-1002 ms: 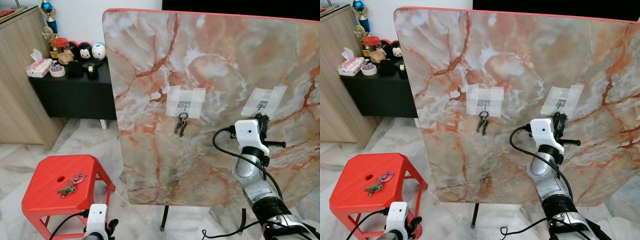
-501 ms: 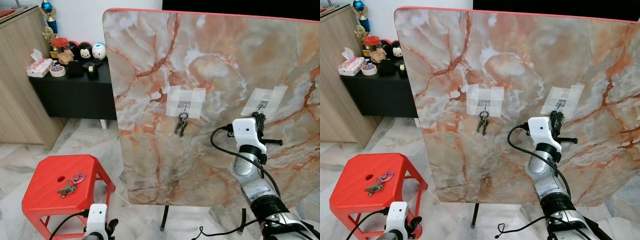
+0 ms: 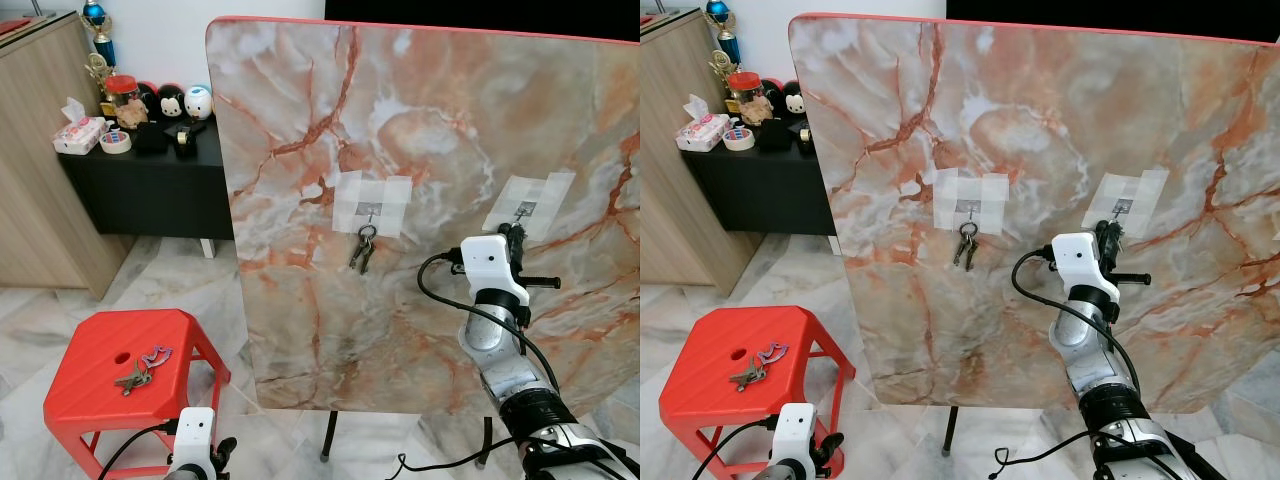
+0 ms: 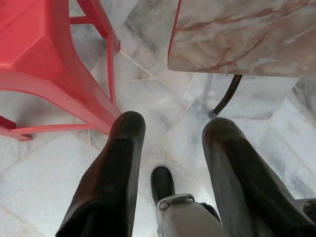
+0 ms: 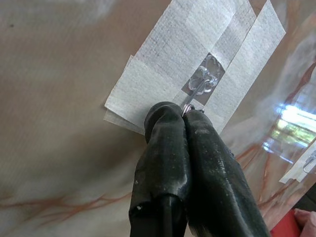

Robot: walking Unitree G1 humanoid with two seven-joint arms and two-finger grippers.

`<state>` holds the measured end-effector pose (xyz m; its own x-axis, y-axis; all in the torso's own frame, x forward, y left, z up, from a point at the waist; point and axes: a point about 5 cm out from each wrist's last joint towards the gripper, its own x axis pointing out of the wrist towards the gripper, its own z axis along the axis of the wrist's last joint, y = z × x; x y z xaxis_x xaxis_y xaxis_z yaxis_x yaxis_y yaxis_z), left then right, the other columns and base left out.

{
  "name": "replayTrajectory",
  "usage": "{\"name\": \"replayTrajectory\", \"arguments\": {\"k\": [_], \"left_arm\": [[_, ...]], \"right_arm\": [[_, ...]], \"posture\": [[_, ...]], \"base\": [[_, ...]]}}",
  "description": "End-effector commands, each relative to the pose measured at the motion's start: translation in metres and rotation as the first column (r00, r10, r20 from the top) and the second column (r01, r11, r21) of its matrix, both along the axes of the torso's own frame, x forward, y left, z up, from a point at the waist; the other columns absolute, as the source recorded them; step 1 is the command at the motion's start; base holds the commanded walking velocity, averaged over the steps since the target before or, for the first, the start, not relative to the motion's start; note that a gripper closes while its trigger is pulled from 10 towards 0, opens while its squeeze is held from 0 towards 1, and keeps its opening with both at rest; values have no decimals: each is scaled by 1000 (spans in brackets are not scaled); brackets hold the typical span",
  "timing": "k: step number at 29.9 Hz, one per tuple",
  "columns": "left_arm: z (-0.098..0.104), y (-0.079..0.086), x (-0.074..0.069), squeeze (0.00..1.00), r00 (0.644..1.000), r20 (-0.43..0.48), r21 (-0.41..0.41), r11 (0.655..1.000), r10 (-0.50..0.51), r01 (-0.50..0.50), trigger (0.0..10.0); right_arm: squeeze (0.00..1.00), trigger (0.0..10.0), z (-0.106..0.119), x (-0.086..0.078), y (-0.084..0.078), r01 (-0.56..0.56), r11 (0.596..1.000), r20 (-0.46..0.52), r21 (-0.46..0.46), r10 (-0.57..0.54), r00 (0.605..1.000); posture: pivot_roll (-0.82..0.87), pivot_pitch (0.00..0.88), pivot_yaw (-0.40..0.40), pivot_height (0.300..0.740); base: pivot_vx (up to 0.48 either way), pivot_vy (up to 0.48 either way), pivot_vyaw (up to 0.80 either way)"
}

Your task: Hang keys on a hook

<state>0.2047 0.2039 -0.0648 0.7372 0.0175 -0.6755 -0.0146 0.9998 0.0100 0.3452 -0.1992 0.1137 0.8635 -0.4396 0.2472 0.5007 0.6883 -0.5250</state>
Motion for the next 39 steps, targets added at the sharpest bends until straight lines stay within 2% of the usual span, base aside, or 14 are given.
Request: {"name": "replayTrajectory", "arguments": {"k": [1, 15, 18, 19, 20, 21, 39], "left_arm": [[-1, -3, 0, 0, 1000, -4, -3, 1000, -4, 3, 10000], [-1, -3, -1, 0, 1000, -6, -2, 1000, -4, 4, 10000], [-1, -3, -1, 0, 1000, -5, -2, 1000, -4, 4, 10000], [-1, -3, -1, 0, 1000, -5, -1, 1000, -4, 4, 10000], [-1, -3, -1, 0, 1000, -5, -1, 1000, -5, 5, 10000], [-1, -3, -1, 0, 1000, -6, 0, 1000, -4, 4, 10000], [-2, -2, -2, 0, 1000, -10, 2, 1000, -2, 2, 10000]], "right_arm": [[0, 10000, 3, 3, -3, 5, 1000, -5, -2, -5, 1000], [0, 10000, 0, 3, -2, 8, 1000, -21, -1, -8, 1000], [0, 10000, 1, 2, -2, -5, 999, -2, 52, 5, 1000], [471, 10000, 2, 2, -2, -4, 998, 13, 62, 3, 1000], [471, 10000, 3, 1, -2, -2, 998, 24, 66, 0, 1000], [1000, 10000, 3, 2, -1, -6, 997, 26, 73, 4, 1000], [1000, 10000, 0, -2, 6, -52, 994, 30, 93, 49, 998]], "posture": [[80, 0, -75, 740], [80, 0, -74, 740], [82, 0, -76, 740], [82, 0, -76, 740], [82, 0, -76, 740], [81, 0, -75, 740], [76, 0, -75, 740]], "base": [[0, 0, 0], [0, 0, 0], [0, 0, 0], [0, 0, 0], [0, 0, 0], [0, 0, 0], [0, 0, 0]]}}
